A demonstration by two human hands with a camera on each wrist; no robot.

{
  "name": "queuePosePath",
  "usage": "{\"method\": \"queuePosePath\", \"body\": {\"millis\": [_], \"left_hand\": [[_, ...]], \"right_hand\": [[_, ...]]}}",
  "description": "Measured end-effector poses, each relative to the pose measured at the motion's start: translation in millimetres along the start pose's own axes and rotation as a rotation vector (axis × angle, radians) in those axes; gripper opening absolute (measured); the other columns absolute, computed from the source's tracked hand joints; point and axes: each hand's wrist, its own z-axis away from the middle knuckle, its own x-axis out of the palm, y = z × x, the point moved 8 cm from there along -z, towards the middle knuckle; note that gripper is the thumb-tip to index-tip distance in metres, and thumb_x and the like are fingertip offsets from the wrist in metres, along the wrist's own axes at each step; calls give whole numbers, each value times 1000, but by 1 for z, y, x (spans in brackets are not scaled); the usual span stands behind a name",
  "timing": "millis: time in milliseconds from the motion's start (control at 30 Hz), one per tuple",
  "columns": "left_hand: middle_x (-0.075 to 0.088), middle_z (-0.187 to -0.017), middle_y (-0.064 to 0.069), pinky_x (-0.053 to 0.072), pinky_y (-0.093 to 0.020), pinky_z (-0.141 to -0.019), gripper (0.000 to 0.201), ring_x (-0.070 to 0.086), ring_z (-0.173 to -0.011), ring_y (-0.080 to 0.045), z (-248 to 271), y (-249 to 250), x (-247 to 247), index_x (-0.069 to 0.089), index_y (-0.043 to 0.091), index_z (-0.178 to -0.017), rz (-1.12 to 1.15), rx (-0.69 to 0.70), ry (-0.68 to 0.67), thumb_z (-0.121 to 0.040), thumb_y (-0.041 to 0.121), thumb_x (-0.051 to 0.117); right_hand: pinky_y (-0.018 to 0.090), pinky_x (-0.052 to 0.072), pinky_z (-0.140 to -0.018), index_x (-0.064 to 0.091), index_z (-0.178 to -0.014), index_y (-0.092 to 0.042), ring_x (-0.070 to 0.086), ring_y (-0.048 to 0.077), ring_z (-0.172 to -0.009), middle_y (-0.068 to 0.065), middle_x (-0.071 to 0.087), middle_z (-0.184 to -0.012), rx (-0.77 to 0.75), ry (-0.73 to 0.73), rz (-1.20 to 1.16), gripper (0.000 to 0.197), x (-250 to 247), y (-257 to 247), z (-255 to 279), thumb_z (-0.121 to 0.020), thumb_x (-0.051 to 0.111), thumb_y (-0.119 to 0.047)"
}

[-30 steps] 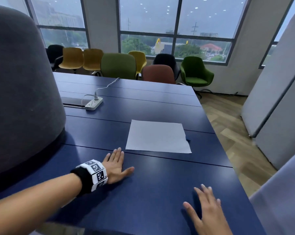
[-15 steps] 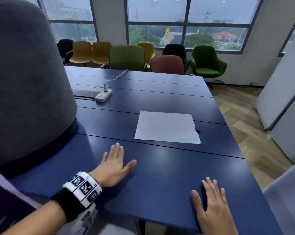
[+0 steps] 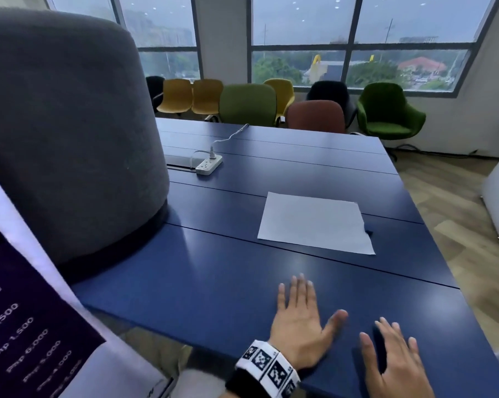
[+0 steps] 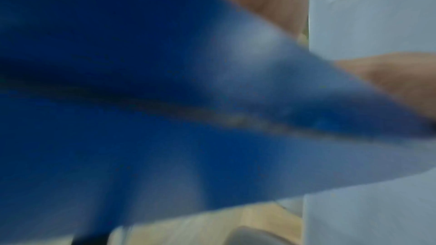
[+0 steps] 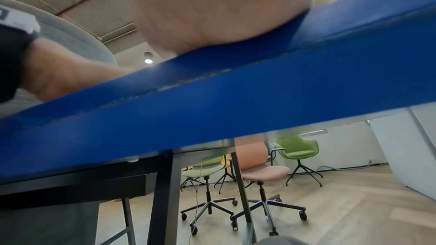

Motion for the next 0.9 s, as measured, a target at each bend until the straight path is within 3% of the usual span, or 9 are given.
{"method": "queuePosePath", "body": {"millis": [67, 133, 267, 367, 433, 533, 700, 800, 900], "left_hand": [[-22, -161, -6, -24, -28, -113, 130, -29, -143, -12, 3, 11, -6, -12, 8, -154, 192, 12, -85, -56, 93, -15], [-21, -161, -7, -14, -34, -118, 137, -21, -147, -18, 7, -20, -29, -10, 7, -154, 214, -90, 1, -48, 93, -19], [-19, -161, -13, -11, -41, -119, 103, -19, -149, -23, 31, -144, -73, -8, 4, -154, -34, -429, 53, -82, 77, 1], [-17, -162, -15, -6, -48, -120, 105, -18, -149, -26, 46, -211, -94, -9, 2, -154, -213, -578, 7, -80, 76, 2], [-22, -160, -17, -12, -49, -119, 119, -22, -148, -27, 37, -199, -88, -13, 2, -152, -243, -522, -42, -69, 87, -12], [-30, -156, -16, -22, -45, -114, 144, -34, -141, -26, 13, -124, -50, -18, 4, -151, -239, -239, -109, -38, 93, -31], [-22, -161, -6, -18, -41, -118, 115, -26, -145, -15, 9, 5, 1, -12, 9, -154, -92, 141, -347, -70, 88, -7], [-15, -163, -8, -9, -40, -121, 90, -17, -149, -17, -5, -8, -22, -11, 8, -155, -50, 72, -330, -93, 70, 11], [-16, -162, -14, -8, -43, -120, 89, -16, -149, -23, -30, -86, -68, -11, 3, -154, -173, -152, -197, -95, 67, 12]], "right_hand": [[11, 6, -114, 64, -118, 1, 37, 16, -130, 15, 62, -128, -16, 13, -48, 100, -2, -2, 1, -85, 14, -79], [8, 6, -112, 65, -115, 3, 35, 15, -127, 18, 64, -124, -52, 46, -62, 96, -8, -9, 2, -88, 17, -76], [32, 23, -112, 62, -122, -4, 27, 7, -137, 10, 58, -134, -26, 36, -69, 106, -8, -8, 5, -78, 9, -85], [44, 25, -114, 60, -126, -6, 29, 19, -139, 7, 55, -138, -1, 25, -26, 113, -5, -5, 5, -73, 5, -89], [49, 30, -111, 62, -125, -6, 35, 29, -139, 8, 57, -137, 14, 47, 4, 111, -6, -3, 5, -74, 6, -88], [46, 28, -112, 61, -126, -11, 31, 29, -142, 4, 55, -139, 43, 23, -2, 111, -4, -2, 5, -71, 5, -90], [14, 9, -114, 66, -114, -3, 39, 15, -132, 13, 65, -124, -62, 29, -25, 96, -3, -7, 3, -85, 14, -78], [6, 2, -111, 67, -111, 0, 35, 15, -126, 15, 67, -119, -77, 28, -37, 91, -5, -9, 2, -90, 17, -73], [16, 11, -114, 65, -116, -4, 36, 16, -133, 11, 64, -126, -74, 57, -47, 96, -7, -8, 4, -86, 14, -79]]}}
